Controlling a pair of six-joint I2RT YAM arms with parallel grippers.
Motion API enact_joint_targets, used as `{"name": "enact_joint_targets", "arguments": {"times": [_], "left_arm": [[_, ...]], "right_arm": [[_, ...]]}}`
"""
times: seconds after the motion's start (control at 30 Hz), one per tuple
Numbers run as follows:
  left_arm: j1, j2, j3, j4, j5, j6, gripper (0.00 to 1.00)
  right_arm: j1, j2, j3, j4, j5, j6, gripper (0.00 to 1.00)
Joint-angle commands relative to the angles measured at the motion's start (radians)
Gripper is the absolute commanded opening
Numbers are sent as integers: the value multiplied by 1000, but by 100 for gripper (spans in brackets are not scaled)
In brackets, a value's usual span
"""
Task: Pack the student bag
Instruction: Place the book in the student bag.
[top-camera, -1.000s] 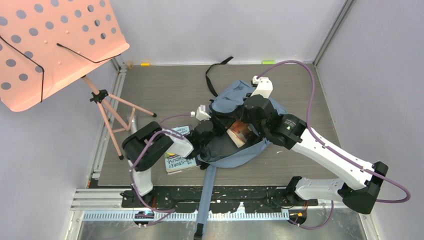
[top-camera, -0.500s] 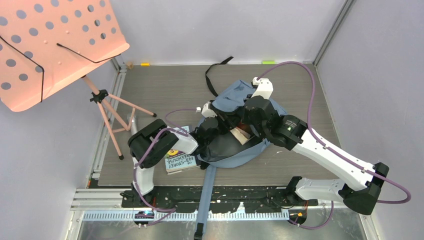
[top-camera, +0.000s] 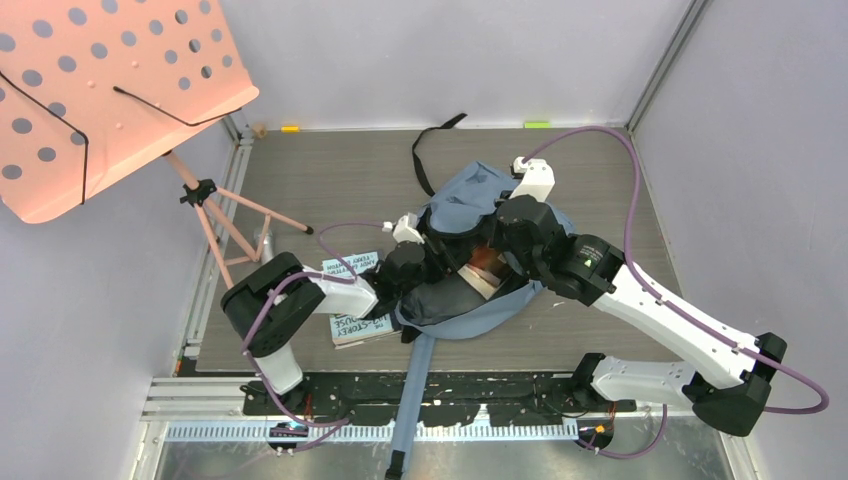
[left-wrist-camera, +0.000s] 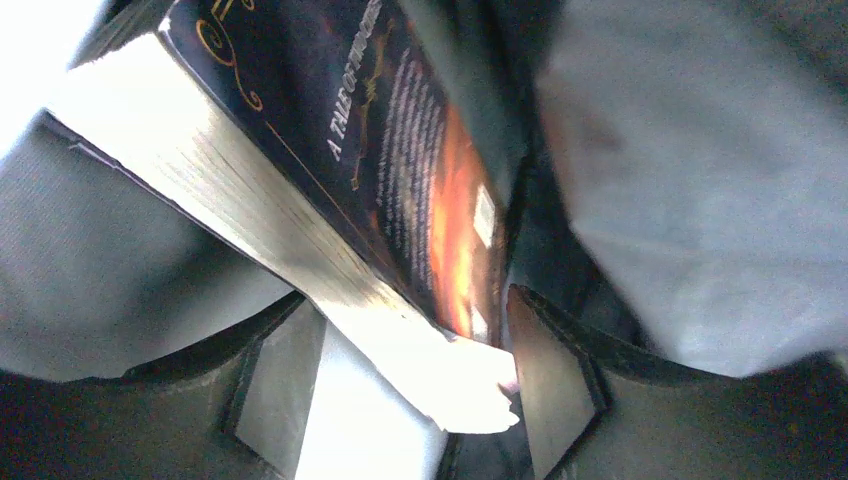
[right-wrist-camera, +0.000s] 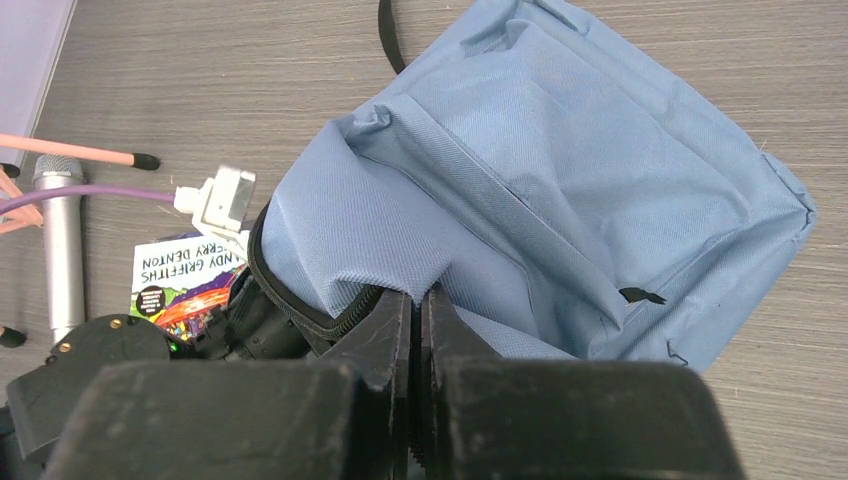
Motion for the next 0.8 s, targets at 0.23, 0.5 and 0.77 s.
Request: {"name": "enact_joint_targets", "arguments": {"times": [0.23,0.5,0.77], "left_arm": [[-45,-26,25,-22,7,16,46],[-45,149,194,77,-25,99,30],[-44,192,238,101,-63,195,38]], "right_arm": [[6,-17,15,82,46,11,1],[5,11,20,94,43,8,1],[5,25,26,91,69,-2,0]]}}
